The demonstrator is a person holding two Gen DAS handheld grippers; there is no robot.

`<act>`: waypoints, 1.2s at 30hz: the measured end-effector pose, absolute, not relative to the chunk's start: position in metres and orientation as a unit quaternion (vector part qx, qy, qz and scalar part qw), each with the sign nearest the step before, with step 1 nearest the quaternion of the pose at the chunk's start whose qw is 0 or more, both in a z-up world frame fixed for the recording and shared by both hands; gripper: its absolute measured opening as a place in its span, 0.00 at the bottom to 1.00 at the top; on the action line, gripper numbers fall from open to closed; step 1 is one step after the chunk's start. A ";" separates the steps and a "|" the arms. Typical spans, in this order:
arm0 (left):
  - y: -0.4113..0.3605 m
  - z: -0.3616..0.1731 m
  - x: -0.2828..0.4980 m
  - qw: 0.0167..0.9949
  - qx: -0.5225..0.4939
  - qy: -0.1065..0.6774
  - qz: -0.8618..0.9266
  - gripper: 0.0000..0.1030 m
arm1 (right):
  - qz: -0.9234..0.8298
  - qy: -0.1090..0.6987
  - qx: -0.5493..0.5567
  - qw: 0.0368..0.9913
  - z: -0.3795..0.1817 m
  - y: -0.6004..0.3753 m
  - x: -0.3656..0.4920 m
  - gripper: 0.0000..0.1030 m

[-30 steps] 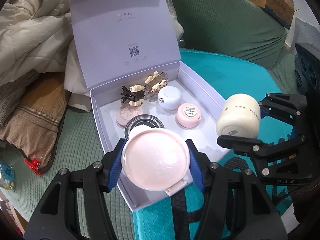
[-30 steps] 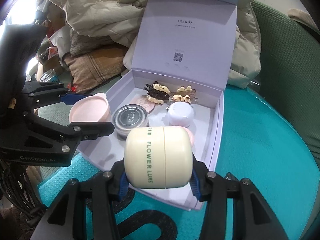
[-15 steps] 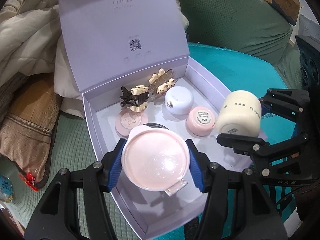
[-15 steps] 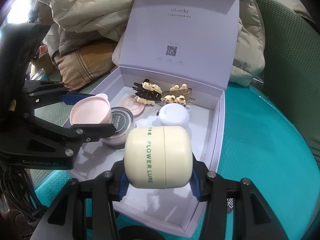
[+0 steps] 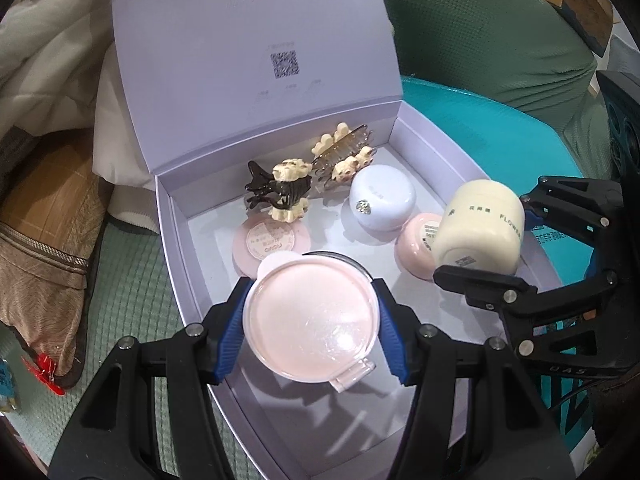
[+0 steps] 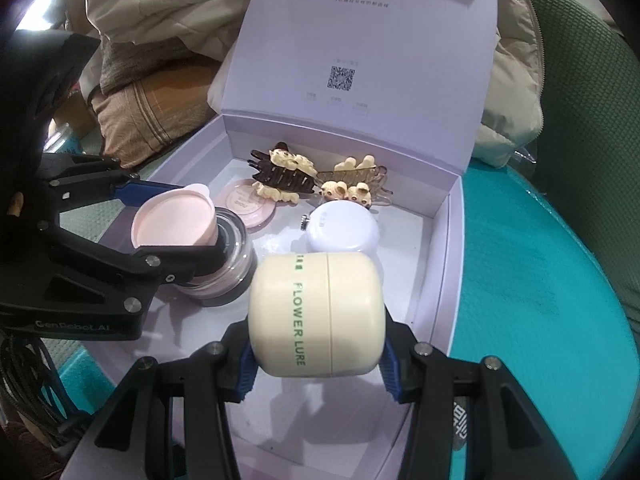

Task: Organize objects
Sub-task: 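Lower the pink lid onto the cream jar in the box while right tool lowers cream jar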

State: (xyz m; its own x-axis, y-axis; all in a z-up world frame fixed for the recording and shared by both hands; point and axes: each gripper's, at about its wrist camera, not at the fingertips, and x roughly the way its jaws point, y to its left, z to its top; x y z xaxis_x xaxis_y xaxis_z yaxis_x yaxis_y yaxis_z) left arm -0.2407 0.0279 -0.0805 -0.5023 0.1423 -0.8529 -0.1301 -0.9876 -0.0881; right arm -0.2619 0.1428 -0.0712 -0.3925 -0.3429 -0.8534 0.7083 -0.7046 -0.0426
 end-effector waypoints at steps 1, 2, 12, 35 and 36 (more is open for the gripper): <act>0.027 -0.081 -0.241 0.079 -0.494 -0.007 0.866 0.55 | -0.809 0.209 0.444 0.322 -0.072 0.142 -0.263 0.49; 0.026 -0.083 -0.242 0.079 -0.495 -0.008 0.865 0.55 | -0.810 0.214 0.444 0.318 -0.073 0.141 -0.264 0.49; 0.021 -0.086 -0.249 0.080 -0.489 -0.008 0.868 0.55 | -0.820 0.279 0.420 0.271 -0.077 0.134 -0.273 0.49; 0.001 -0.090 -0.246 0.083 -0.484 -0.031 0.871 0.55 | -0.819 0.381 0.355 0.239 -0.082 0.111 -0.260 0.54; 0.000 -0.090 -0.245 0.082 -0.484 -0.030 0.871 0.55 | -0.820 0.376 0.359 0.240 -0.081 0.113 -0.260 0.54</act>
State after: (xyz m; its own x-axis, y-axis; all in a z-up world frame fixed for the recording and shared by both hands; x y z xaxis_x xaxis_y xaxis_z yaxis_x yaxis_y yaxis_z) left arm -0.2448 0.0002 -0.0903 -0.5174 0.1724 -0.8382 -0.1138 -0.9847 -0.1324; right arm -0.2602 0.1125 -0.0814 -0.6278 -0.1240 -0.7684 0.6630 -0.6025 -0.4444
